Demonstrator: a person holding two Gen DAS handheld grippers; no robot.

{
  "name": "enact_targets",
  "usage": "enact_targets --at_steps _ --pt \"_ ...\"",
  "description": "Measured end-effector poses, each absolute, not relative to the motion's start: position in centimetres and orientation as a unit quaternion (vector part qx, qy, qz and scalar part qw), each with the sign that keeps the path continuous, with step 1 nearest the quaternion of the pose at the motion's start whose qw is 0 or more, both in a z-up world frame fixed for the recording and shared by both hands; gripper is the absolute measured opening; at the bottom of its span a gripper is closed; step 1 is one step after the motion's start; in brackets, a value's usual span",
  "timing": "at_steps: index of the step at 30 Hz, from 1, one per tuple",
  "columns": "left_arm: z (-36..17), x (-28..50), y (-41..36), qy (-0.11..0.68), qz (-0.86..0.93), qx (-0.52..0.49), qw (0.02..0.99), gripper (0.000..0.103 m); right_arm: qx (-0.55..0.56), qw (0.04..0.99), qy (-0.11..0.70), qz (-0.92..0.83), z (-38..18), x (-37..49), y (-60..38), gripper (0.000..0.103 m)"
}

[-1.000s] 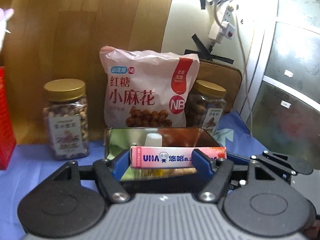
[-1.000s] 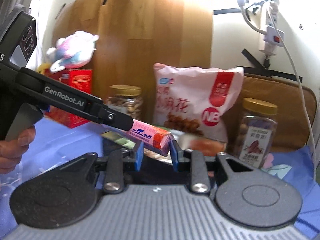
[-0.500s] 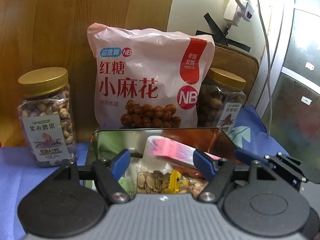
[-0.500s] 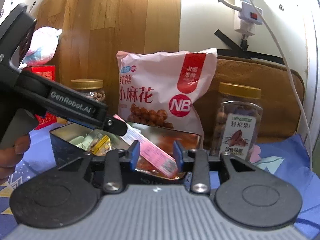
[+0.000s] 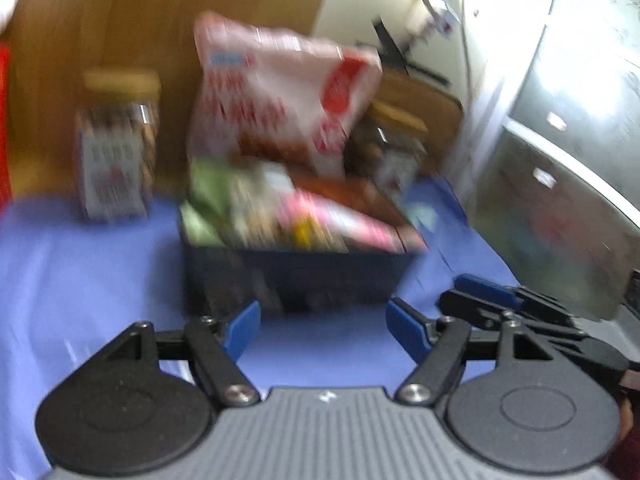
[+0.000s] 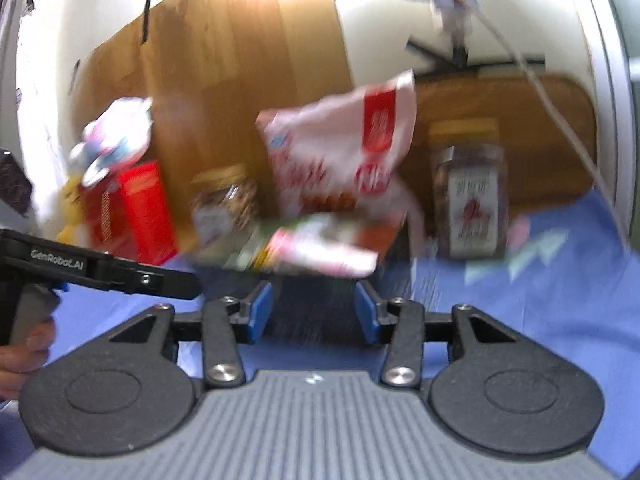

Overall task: Organize snacks
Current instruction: 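Grasp the green snack packet with the left tool while the right tool pinches it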

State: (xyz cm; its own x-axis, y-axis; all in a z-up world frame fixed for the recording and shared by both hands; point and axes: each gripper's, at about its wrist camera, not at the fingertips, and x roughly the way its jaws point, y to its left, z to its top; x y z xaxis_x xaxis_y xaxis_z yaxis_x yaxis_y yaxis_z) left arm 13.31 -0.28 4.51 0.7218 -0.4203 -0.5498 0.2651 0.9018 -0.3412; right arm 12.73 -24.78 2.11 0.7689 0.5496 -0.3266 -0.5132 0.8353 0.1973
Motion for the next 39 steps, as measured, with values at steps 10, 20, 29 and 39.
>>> enact_targets --at_steps 10,20,29,39 --pt "0.6 11.2 -2.5 0.400 -0.259 -0.168 0.863 0.071 -0.010 0.895 0.279 0.348 -1.5 6.1 -23.4 0.059" --pt "0.0 9.7 -2.9 0.395 -0.242 -0.155 0.872 0.055 -0.111 0.897 0.257 0.343 -2.0 4.3 -19.4 0.058" --pt "0.6 8.3 2.3 0.369 -0.185 -0.192 0.890 0.053 -0.149 0.887 0.219 0.378 -1.6 4.4 -15.3 0.053" --pt "0.7 8.4 6.5 0.346 -0.135 -0.215 0.903 0.053 -0.178 0.873 0.200 0.407 -0.6 6.5 -10.1 0.053"
